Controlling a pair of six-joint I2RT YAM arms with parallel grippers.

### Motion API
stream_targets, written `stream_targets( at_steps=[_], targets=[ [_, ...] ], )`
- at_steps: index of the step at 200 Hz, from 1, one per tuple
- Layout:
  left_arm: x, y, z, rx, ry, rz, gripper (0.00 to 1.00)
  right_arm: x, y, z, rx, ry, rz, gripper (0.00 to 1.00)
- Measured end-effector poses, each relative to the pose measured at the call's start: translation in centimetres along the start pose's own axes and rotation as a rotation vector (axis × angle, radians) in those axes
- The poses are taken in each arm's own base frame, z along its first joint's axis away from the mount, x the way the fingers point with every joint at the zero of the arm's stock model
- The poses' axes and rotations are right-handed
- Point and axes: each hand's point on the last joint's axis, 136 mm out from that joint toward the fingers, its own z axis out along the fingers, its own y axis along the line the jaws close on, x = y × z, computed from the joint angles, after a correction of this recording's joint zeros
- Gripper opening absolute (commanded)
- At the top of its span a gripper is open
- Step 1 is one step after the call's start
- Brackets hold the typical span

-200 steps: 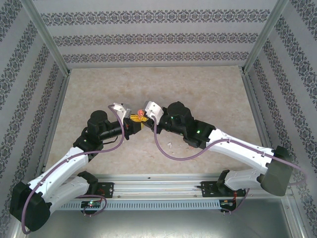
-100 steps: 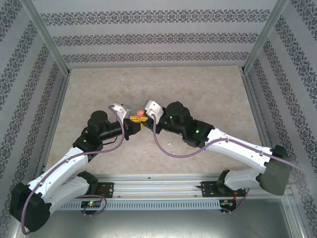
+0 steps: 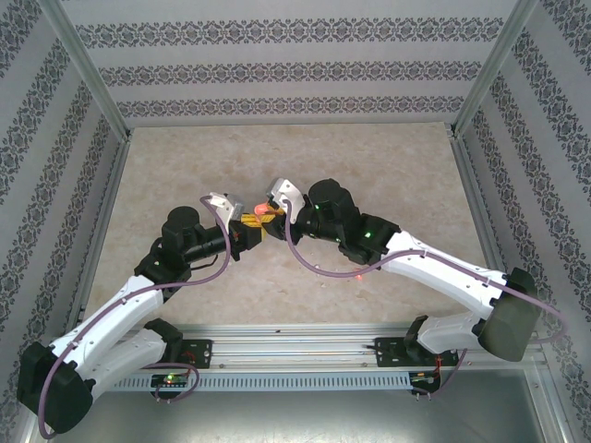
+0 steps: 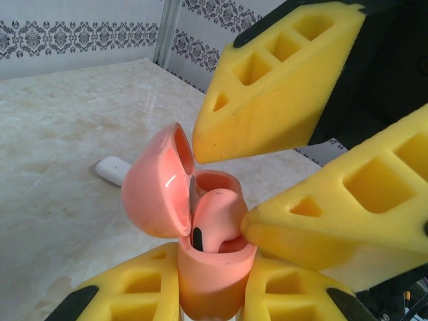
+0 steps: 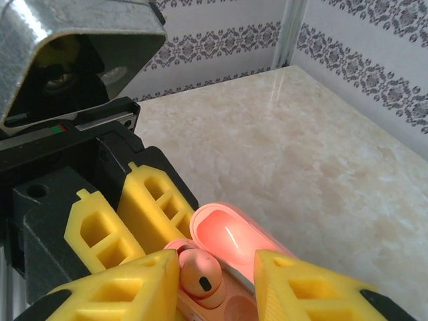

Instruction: Insert wireless bluetooth earbuds into charging case

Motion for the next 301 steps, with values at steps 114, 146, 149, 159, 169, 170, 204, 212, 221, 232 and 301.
stream_targets(
  at_steps=[114, 146, 149, 159, 169, 170, 204, 212, 221, 232, 301],
  targets=[
    [-1.1, -0.3, -0.1, 0.009, -0.041, 0.024, 0.00, -0.6, 0.0, -0.5, -0.099, 0.025, 0.147, 0.43],
    [-1.3, -0.2, -0.1, 0.004, -0.049, 0.029, 0.00, -0.7, 0.0, -0.6, -0.119, 0.035, 0.189, 0.45],
    [-1.3, -0.2, -0.1, 0.004, -0.050, 0.029, 0.00, -0.7, 0.0, -0.6, -0.121, 0.036, 0.190, 0.45],
    [-1.3, -0.2, -0.1, 0.001, -0.052, 0.030, 0.00, -0.8, 0.0, -0.6, -0.128, 0.038, 0.203, 0.45],
    [-1.4, -0.2, -0.1, 0.000, -0.054, 0.030, 0.00, -0.8, 0.0, -0.6, -0.134, 0.040, 0.215, 0.46],
    [-1.4, -0.2, -0.1, 0.000, -0.054, 0.030, 0.00, -0.8, 0.0, -0.6, -0.134, 0.041, 0.217, 0.46],
    [-1.5, -0.1, -0.1, -0.003, -0.059, 0.033, 0.00, -0.8, 0.1, -0.7, -0.141, 0.042, 0.246, 0.48],
    [-1.5, -0.1, -0.1, -0.006, -0.060, 0.033, 0.00, -0.9, 0.0, -0.7, -0.142, 0.042, 0.252, 0.49],
    [-1.6, 0.0, -0.1, -0.012, -0.062, 0.033, 0.00, -1.0, 0.1, -0.8, -0.147, 0.044, 0.261, 0.49],
    [-1.6, 0.2, -0.1, -0.020, -0.066, 0.034, 0.00, -1.2, 0.3, -0.9, -0.159, 0.043, 0.269, 0.50],
    [-2.0, 0.6, 0.0, -0.043, -0.081, 0.037, 0.00, -2.5, 0.8, -1.5, -0.195, 0.035, 0.331, 0.51]
  ],
)
